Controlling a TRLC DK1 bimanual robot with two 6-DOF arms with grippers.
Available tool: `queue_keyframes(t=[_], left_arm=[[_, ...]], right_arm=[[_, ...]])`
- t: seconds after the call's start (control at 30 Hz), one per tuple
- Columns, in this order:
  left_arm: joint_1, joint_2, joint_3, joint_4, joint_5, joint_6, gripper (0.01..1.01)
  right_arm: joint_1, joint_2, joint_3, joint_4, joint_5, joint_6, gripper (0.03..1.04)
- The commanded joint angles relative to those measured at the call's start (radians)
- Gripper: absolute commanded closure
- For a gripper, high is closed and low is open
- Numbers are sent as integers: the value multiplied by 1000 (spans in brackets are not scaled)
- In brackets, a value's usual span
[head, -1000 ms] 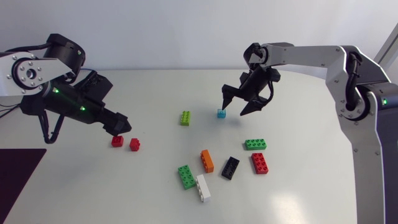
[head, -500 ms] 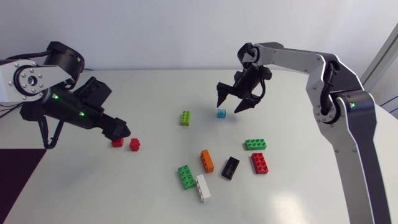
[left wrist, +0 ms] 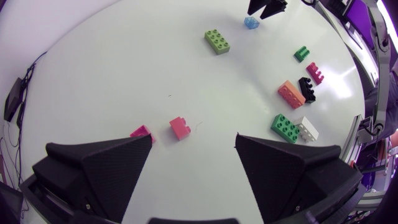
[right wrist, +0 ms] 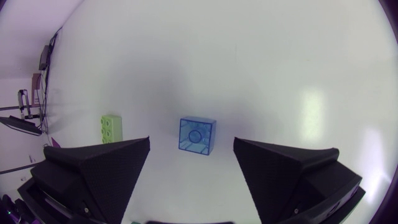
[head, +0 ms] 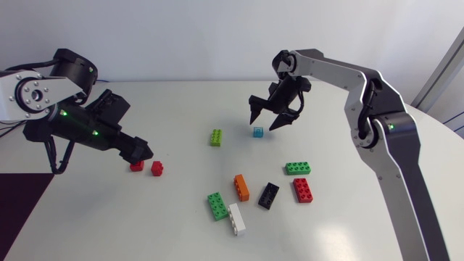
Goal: Sort duplo bricks by size, large to the right and small to the left
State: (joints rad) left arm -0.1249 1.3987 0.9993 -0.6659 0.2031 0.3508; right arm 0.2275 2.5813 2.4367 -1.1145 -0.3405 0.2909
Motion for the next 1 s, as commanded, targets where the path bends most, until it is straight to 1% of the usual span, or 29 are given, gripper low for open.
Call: queue_keyframes(t=[0.0,0.1,0.2,0.27,0.3,0.4,0.5,0.53,0.57,0.6,0.63,0.8,0.83,0.87,0.97], left_arm=[[13,-13,-30,8,7,22,98],[16,-13,-31,8,9,22,98],[16,-12,-33,14,10,22,98],[16,-10,-34,17,13,22,98],[16,-10,-37,19,15,22,98],[16,-10,-42,23,18,22,98],[18,-12,-45,23,22,22,98],[18,-13,-45,23,22,22,98],[18,-13,-47,23,22,22,98],[18,-15,-47,23,22,22,98],[18,-15,-48,23,24,22,98],[18,-20,-51,23,24,22,98],[18,-21,-51,23,24,22,98],[18,-21,-51,23,24,22,98],[18,-23,-54,23,24,22,98]], right_arm=[[12,54,59,-36,6,13,134],[19,86,107,-73,24,13,134],[26,103,114,-94,26,13,146],[26,105,113,-100,26,14,262],[26,105,110,-100,26,14,343],[26,105,102,-100,23,16,538],[24,112,102,-96,23,16,685],[24,115,104,-93,23,16,739],[22,117,102,-88,21,16,815],[22,119,102,-85,20,16,859],[24,120,102,-85,20,16,880],[24,122,97,-87,20,16,887],[24,122,96,-88,18,16,918],[22,120,94,-88,17,16,974],[21,112,78,-88,14,11,990]])
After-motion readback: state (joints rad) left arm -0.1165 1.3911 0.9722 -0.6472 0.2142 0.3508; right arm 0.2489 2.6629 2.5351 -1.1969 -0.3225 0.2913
